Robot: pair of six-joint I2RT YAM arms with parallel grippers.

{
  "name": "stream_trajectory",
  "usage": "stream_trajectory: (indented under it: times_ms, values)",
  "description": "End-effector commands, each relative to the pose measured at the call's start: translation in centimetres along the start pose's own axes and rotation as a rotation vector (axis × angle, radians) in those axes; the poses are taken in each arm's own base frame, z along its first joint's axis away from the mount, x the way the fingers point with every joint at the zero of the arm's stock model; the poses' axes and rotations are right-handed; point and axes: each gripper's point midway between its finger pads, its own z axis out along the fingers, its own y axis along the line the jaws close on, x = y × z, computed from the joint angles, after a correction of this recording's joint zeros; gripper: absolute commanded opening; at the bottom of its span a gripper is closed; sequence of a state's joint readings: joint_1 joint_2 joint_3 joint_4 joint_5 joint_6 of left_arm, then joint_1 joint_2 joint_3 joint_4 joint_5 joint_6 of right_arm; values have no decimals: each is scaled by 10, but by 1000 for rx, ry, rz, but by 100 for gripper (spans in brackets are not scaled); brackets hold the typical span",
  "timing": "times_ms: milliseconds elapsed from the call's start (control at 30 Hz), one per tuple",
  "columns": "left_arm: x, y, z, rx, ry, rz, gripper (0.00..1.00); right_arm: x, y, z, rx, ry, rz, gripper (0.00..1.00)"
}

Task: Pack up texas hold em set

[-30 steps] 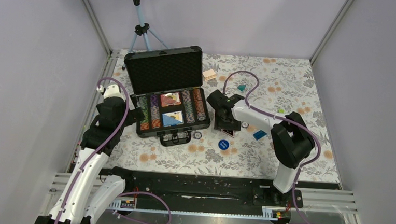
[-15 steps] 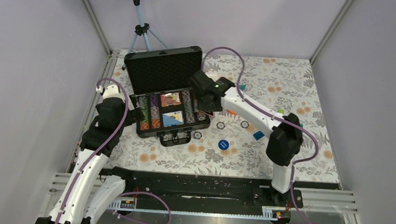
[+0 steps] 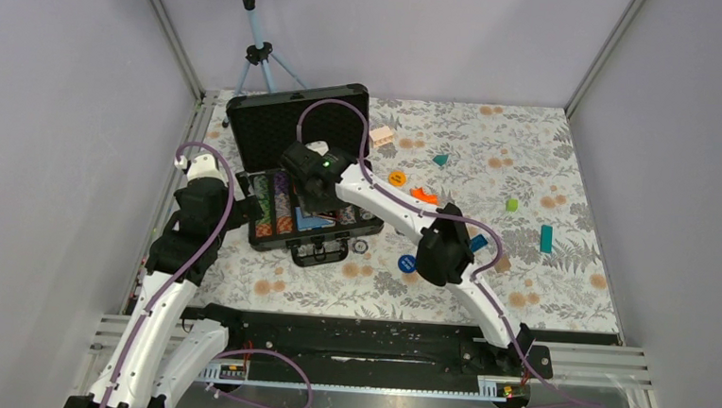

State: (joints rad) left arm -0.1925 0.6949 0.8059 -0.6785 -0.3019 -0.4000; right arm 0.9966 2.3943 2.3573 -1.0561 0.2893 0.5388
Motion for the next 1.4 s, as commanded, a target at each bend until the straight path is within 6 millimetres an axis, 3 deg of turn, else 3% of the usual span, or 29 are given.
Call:
stream_trajectory:
  times_ms: [0,467,633,800,867,1000,1100,1200,1367]
  values:
    - [-24,-6,-4,16,-81,-21,99,-13,18,-9,-68,-30,-2,67]
    - [-25,-7,-5,24,-84,-24,99,-23,51,14,-180,-61,-27,70]
    - [-24,-7,-6,24,-83,-24,99,-26,54,16,-194,-72,-49,88]
    - [-25,-6,-6,23,-86,-24,99,-43,48,-9,-197,-150,-39,97]
    - [-25,-6,-6,23,-86,-24,99,-56,42,-30,-201,-212,-37,98]
    - [-25,-5,-6,17,-90,-24,99,-72,14,-71,-154,-301,6,98]
    - [-25,-5,-6,18,-90,-24,99,-71,-22,-98,-111,-339,62,99]
    - [-25,-6,-6,23,-86,-24,99,-50,-65,-102,-86,-351,136,98]
    - [-25,-6,-6,23,-86,-24,99,26,-149,-87,41,-278,247,97]
